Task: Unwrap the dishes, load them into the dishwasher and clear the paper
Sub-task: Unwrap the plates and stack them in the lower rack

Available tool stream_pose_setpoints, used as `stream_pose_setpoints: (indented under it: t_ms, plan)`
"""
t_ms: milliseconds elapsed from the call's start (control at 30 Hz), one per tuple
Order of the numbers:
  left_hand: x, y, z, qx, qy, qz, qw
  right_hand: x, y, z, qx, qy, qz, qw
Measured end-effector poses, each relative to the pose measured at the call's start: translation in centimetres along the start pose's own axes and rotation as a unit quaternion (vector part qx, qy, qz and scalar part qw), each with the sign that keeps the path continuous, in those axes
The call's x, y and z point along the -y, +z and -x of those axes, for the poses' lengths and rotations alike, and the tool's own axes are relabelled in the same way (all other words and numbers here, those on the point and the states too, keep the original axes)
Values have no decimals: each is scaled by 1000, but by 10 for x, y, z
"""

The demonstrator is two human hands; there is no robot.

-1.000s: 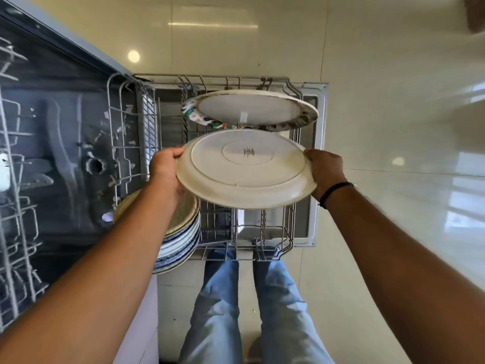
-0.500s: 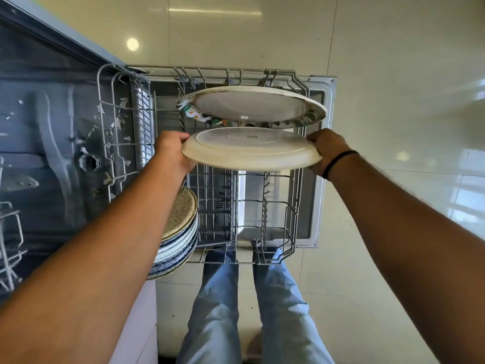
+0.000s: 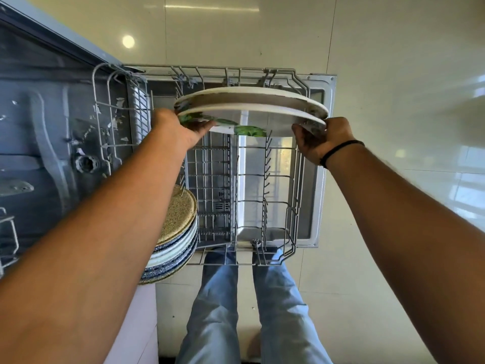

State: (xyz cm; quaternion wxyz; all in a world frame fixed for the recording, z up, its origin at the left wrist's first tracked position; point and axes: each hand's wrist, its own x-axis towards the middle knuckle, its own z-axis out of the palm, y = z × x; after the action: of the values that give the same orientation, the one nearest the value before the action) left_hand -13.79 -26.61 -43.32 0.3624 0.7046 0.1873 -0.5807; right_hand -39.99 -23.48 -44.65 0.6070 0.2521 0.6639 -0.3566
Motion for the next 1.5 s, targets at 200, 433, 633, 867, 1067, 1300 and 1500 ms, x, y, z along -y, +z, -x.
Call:
stream_pose_setpoints:
  t_ms: [200,433,633,867,1067,1300,1500]
  plan:
    - [3,3,-4,-3,5,23,1000,-7,8,-1,20,-43,-90,995]
    - [6,6,-8,2,18,-10,1000,-2,22,2,-4,-62,-37,997]
    - [10,-1,-11,29,3,-5,1000,-11,16,2,7,-58,-40,997]
    - [28,-14,1,45,-13,-5,999,-32,10,10,19,-53,-65,996]
    - [53,-42,27,30,-40,3,999,-71,11,37,19,-42,-32,998]
    - [55,-99,110,40,-47,19,998,-123,6,139,57,-29,137,989]
    - [35,-163,225,105,-47,34,993,-141,10,287,132,-124,288,940]
